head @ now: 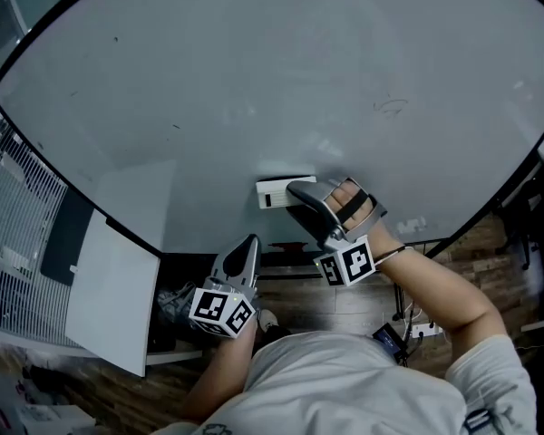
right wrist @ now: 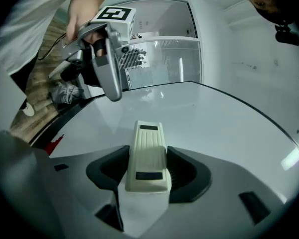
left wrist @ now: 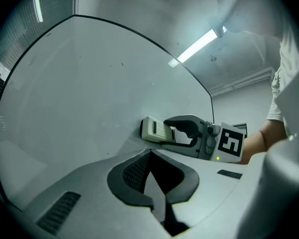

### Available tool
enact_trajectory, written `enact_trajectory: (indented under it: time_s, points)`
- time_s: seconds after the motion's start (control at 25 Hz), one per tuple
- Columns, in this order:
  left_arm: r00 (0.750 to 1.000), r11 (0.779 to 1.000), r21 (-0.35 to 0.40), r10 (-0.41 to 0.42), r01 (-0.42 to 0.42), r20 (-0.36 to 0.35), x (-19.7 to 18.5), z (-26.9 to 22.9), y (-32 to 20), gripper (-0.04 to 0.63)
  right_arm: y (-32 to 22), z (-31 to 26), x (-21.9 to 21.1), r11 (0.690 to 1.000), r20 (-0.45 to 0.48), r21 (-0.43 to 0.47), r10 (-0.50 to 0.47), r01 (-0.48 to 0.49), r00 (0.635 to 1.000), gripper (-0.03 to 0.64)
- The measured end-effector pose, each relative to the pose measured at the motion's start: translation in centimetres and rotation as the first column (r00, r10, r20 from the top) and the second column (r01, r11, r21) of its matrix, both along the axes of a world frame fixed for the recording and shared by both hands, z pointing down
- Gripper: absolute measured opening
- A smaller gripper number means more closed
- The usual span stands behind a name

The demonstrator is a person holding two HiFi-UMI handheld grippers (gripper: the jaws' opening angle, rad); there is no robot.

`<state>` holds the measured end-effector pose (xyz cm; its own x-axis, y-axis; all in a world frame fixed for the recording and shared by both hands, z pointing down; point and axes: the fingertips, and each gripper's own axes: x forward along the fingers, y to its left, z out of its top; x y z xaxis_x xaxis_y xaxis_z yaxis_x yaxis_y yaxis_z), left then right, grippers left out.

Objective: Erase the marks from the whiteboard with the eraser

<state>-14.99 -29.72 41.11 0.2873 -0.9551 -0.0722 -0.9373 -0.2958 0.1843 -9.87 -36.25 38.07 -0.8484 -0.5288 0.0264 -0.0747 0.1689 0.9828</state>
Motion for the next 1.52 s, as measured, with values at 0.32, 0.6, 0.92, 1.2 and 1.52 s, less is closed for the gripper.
enact_trajectory:
  time_s: [0.32,0.6,0.92,1.2,1.52]
  points:
    - [0.999,1.000,-0.006,-0.029,0.029,-0.020,-1.4,0.5,0.6,0.006,0.3,-0.6,-1.2,0.999,-0.065,0.040,-0.012,0.015,0.998,0.242]
    - [0.999,0.999,0.009,-0.039,0.040,-0.036,-2.0,0.1,1.0,0.006,0.5,-7.3,-2.6,0.993,0.002,0.117,-0.020,0.019,1.000,0.242]
    - [0.998,0.998,0.037,-0.057,0.059,-0.041,-2.7,-0.5,1.6,0.006,0.5,-19.3,-2.3,0.972,0.149,0.235,-0.030,-0.006,0.988,0.242]
    - [0.997,0.997,0.028,-0.076,0.077,-0.032,-3.5,-0.5,2.0,0.006,0.2,-27.7,-0.6,0.963,0.310,0.265,-0.034,-0.052,0.950,0.242]
    - [0.996,0.996,0.025,-0.085,0.086,-0.018,-4.1,-0.9,2.8,0.006,0.3,-23.5,-1.5,0.973,0.295,0.228,-0.023,-0.047,0.955,0.242]
